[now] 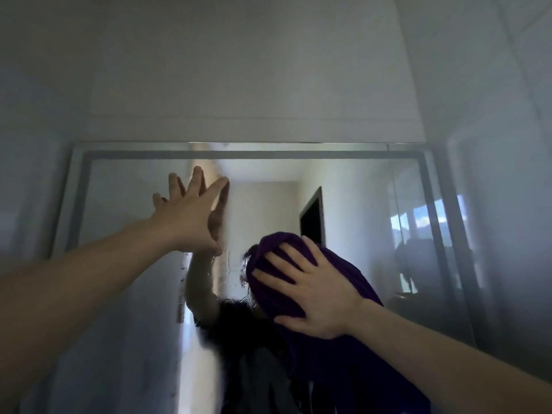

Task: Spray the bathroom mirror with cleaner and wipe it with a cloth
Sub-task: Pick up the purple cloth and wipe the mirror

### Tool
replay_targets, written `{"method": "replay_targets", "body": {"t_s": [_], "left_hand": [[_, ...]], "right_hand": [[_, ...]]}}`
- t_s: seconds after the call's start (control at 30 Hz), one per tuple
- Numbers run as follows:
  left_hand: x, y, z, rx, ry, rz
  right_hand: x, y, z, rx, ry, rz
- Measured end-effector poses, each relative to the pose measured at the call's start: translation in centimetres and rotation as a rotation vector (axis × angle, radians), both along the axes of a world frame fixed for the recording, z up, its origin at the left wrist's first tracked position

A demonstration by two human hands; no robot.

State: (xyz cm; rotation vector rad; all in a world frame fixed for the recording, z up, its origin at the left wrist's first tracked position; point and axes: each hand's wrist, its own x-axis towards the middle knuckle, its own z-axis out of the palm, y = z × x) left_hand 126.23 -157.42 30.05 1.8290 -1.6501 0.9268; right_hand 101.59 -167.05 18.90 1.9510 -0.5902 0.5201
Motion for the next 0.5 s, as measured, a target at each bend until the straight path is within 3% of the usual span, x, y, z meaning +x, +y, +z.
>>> {"method": "replay_targets", "body": {"t_s": [0.1, 0.17, 0.37, 0.5], "left_hand": [[0.3, 0.0, -0.1, 0.011, 0.052, -0.027], [0.4, 0.0, -0.1, 0.019, 0.046, -0.039], [0.7, -0.3, -0.1, 0.014, 0.012, -0.034], [0.9, -0.3, 0.1, 0.012, -0.044, -0.019]], "right_hand": [[-1.9, -0.1, 0.6, -0.005, 0.119, -0.015], [-3.1, -0.3, 2.1, -0.028, 0.087, -0.032], [-3.6, -0.7, 10.4, -0.042, -0.418, -0.068], [-0.2, -0.9, 15.2, -0.045, -0.601, -0.057]]}}
